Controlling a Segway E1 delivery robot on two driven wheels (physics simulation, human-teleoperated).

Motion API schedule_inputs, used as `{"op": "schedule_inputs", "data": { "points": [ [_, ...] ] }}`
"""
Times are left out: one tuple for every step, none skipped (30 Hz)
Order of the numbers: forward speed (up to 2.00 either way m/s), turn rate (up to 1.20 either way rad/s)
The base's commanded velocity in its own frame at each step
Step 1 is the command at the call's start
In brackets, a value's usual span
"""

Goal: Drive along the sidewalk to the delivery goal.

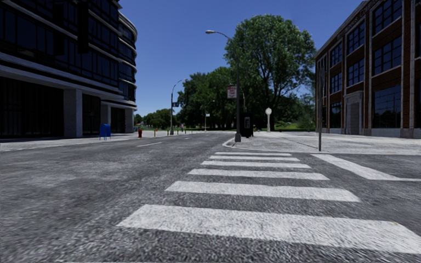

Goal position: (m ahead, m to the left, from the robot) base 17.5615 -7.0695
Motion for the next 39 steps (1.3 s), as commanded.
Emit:
{"op": "schedule_inputs", "data": {
  "points": [
    [1.56, -0.06],
    [1.56, 0.00],
    [1.57, 0.00],
    [1.57, 0.00],
    [1.57, 0.00],
    [1.57, 0.00],
    [1.57, 0.00],
    [1.57, 0.00],
    [1.57, 0.00],
    [1.57, 0.00],
    [1.57, 0.00],
    [1.57, -0.01],
    [1.57, -0.05],
    [1.57, -0.05],
    [1.57, -0.06],
    [1.57, -0.15],
    [1.57, -0.24],
    [1.57, -0.28],
    [1.57, -0.29],
    [1.57, -0.29],
    [1.57, -0.29],
    [1.57, -0.29],
    [1.56, -0.30],
    [1.56, -0.30],
    [1.56, -0.30],
    [1.56, -0.30],
    [1.56, -0.30],
    [1.56, -0.30],
    [1.56, -0.30],
    [1.56, -0.30],
    [1.56, -0.30],
    [1.56, -0.30],
    [1.56, -0.30],
    [1.56, -0.30],
    [1.56, -0.30],
    [1.56, -0.30],
    [1.56, -0.30],
    [1.56, -0.30],
    [1.56, -0.30]
  ]
}}
